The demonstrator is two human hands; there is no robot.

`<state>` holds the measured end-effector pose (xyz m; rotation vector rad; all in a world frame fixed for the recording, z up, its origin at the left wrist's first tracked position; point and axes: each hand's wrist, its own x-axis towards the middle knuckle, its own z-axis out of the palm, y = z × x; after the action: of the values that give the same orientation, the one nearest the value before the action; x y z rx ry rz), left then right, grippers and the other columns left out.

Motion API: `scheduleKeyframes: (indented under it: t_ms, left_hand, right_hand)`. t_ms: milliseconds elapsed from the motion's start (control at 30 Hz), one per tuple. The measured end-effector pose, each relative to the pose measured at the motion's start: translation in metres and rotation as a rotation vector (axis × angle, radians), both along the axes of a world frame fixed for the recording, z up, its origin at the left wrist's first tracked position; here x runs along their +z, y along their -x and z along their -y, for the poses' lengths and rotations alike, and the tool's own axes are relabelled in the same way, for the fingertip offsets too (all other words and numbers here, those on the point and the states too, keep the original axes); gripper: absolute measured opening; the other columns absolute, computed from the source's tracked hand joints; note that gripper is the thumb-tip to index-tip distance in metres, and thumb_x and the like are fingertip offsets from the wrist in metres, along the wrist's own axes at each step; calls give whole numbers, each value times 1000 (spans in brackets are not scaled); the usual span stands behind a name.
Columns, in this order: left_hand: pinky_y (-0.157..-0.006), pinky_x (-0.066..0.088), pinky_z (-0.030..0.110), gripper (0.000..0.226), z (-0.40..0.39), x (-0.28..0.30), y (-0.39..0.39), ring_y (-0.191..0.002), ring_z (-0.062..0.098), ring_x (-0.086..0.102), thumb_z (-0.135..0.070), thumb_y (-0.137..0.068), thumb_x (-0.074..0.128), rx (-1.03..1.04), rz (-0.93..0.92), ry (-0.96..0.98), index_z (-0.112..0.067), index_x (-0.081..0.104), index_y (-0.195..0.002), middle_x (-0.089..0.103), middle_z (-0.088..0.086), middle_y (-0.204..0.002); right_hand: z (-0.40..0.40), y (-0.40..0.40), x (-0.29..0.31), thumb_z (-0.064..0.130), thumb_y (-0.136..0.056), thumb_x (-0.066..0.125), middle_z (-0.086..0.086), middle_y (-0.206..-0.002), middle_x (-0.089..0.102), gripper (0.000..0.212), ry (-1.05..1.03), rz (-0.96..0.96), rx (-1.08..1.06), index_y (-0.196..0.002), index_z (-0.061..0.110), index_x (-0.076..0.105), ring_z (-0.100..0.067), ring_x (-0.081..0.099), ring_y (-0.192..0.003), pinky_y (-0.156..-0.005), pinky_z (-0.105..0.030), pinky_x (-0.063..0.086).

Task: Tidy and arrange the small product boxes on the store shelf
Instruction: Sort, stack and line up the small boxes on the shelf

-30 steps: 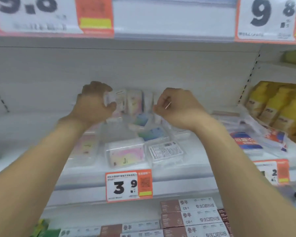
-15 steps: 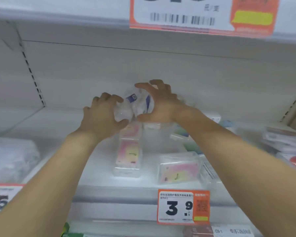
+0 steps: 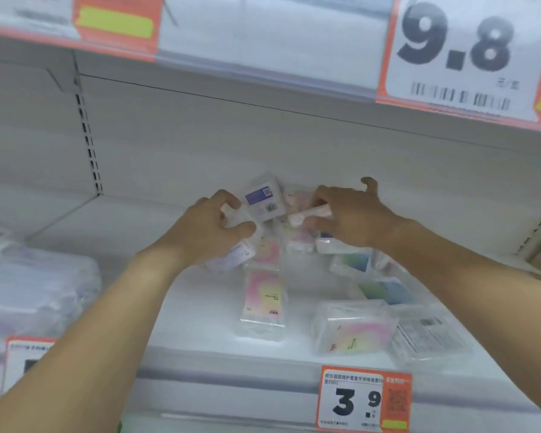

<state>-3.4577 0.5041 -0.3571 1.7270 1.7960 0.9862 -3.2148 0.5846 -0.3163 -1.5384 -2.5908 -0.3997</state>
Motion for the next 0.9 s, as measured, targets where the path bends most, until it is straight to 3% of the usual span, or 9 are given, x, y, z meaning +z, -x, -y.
scheduleKeyframes:
  t_ms: [67, 133, 267, 400, 500, 567, 667, 767, 900]
  left_hand:
    - [-72, 50, 29, 37, -1, 0, -3, -97, 18, 60, -45, -84, 66, -20, 112, 7, -34, 54, -118, 59, 0, -111]
    - [-81, 52, 30, 35, -2, -1, -5, -99, 17, 62, -43, -86, 65, -44, 136, 13, -33, 57, -119, 62, -2, -113]
    - [-79, 50, 27, 32, -4, -1, -6, -99, 13, 62, -46, -93, 51, -63, 94, 66, -32, 58, -122, 63, -5, -116]
    - [-89, 42, 30, 43, -5, -4, 2, -112, 19, 55, -52, -95, 38, -43, 1, 154, -25, 56, -124, 58, -1, -126]
    - [-85, 45, 32, 46, -6, -3, 9, -99, 17, 58, -58, -93, 38, -31, -55, 184, -21, 57, -112, 60, -2, -111]
    - [-83, 47, 32, 44, -7, -2, 10, -88, 14, 59, -59, -93, 39, -32, -55, 187, -22, 57, -108, 58, -5, -102]
    - [-88, 51, 37, 42, -6, 0, 11, -86, 16, 61, -59, -91, 42, -39, -41, 175, -23, 58, -106, 59, -4, -98]
    - [-90, 53, 41, 42, -4, 2, 9, -86, 20, 66, -59, -90, 46, -39, 4, 175, -22, 58, -109, 60, -1, -104]
    - [-90, 51, 34, 59, 0, 10, -3, -91, 21, 67, -62, -92, 40, -16, -15, 208, -19, 50, -130, 57, 3, -118]
  right_hand:
    - [0, -1, 6, 63, -94, 42, 1, -87, 60, 46, -27, -120, -8, -108, 20, 52, -25, 57, -80, -83, -38, 39]
    - [-4, 10, 8, 63, -94, 43, -2, -89, 63, 45, -22, -288, 6, -99, 20, 55, -26, 58, -79, -71, -34, 42]
    - [-26, 49, -1, 59, -93, 50, -5, -98, 62, 48, 63, -537, 43, -95, 13, 64, -25, 59, -90, -83, -37, 49]
    - [-56, 72, -14, 48, -90, 63, -8, -118, 51, 45, 182, -490, 87, -119, 14, 58, -25, 52, -109, -88, -30, 41]
    - [-66, 77, -15, 39, -78, 79, -8, -130, 47, 73, 294, -309, 81, -138, 25, 42, -26, 43, -122, -95, -32, 40]
    - [-69, 78, -14, 34, -72, 84, -11, -129, 43, 82, 315, -286, 70, -141, 29, 41, -28, 47, -115, -97, -34, 44]
    - [-69, 73, -14, 30, -67, 85, -7, -125, 48, 72, 297, -340, 100, -130, 30, 51, -25, 54, -109, -90, -32, 50]
    - [-48, 60, -8, 21, -77, 76, 0, -124, 51, 66, 174, -547, 149, -135, 26, 45, -20, 52, -113, -92, -26, 43]
    - [-4, 33, 2, 29, -91, 63, 6, -96, 57, 48, 60, -997, 103, -133, 27, 39, -15, 59, -84, -73, -27, 46]
